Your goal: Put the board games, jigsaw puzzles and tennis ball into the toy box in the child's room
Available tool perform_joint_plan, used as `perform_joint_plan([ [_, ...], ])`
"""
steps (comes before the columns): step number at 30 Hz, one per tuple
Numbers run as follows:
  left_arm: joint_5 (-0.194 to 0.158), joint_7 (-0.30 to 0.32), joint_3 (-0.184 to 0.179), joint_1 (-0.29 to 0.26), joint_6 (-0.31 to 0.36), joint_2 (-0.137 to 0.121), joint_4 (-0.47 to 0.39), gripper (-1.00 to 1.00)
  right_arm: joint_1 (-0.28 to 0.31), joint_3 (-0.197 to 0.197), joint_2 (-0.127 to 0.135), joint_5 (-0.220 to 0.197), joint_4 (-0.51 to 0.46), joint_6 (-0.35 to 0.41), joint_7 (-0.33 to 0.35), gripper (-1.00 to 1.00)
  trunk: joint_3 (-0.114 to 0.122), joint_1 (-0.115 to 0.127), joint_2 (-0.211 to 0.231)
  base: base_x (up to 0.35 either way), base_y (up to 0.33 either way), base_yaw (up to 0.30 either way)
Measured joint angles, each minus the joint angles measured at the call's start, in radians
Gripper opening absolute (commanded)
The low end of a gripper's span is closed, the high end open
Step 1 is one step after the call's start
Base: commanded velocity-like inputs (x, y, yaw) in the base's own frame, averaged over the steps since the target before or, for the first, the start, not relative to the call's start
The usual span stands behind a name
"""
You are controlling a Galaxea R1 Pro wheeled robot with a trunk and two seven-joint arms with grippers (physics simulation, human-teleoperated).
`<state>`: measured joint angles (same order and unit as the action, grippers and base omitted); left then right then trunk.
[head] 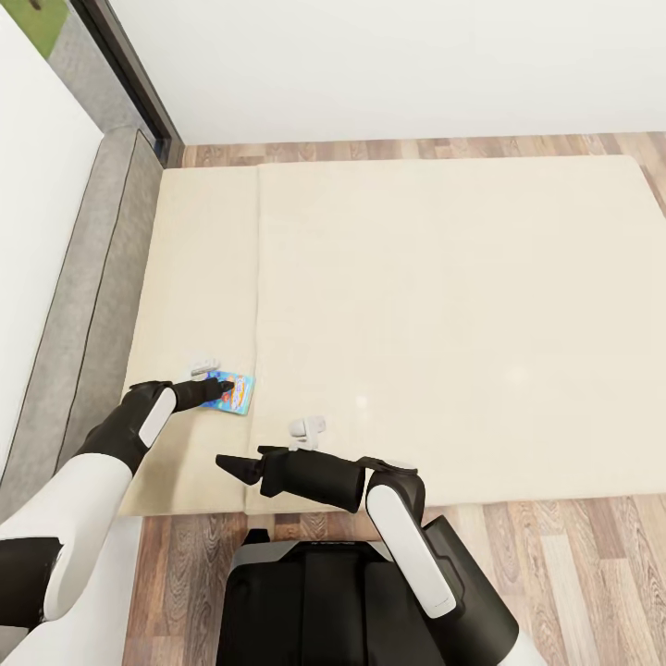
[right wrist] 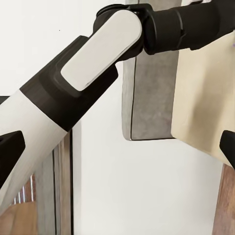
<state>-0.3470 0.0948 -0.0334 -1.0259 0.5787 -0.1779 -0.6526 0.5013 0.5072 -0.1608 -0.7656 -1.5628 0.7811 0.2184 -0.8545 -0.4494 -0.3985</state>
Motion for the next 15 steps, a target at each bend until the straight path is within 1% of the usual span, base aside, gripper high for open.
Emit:
perform_joint_plan([
  [15, 0.001, -0.003, 0.000, 0.000, -0.004, 0.000, 0.000, 1.00, 0.000, 0.000, 0.000, 0.000, 0.000, 0.000, 0.000, 1.00, 0.000, 0.000, 0.000, 0.000, 0.000, 0.000],
])
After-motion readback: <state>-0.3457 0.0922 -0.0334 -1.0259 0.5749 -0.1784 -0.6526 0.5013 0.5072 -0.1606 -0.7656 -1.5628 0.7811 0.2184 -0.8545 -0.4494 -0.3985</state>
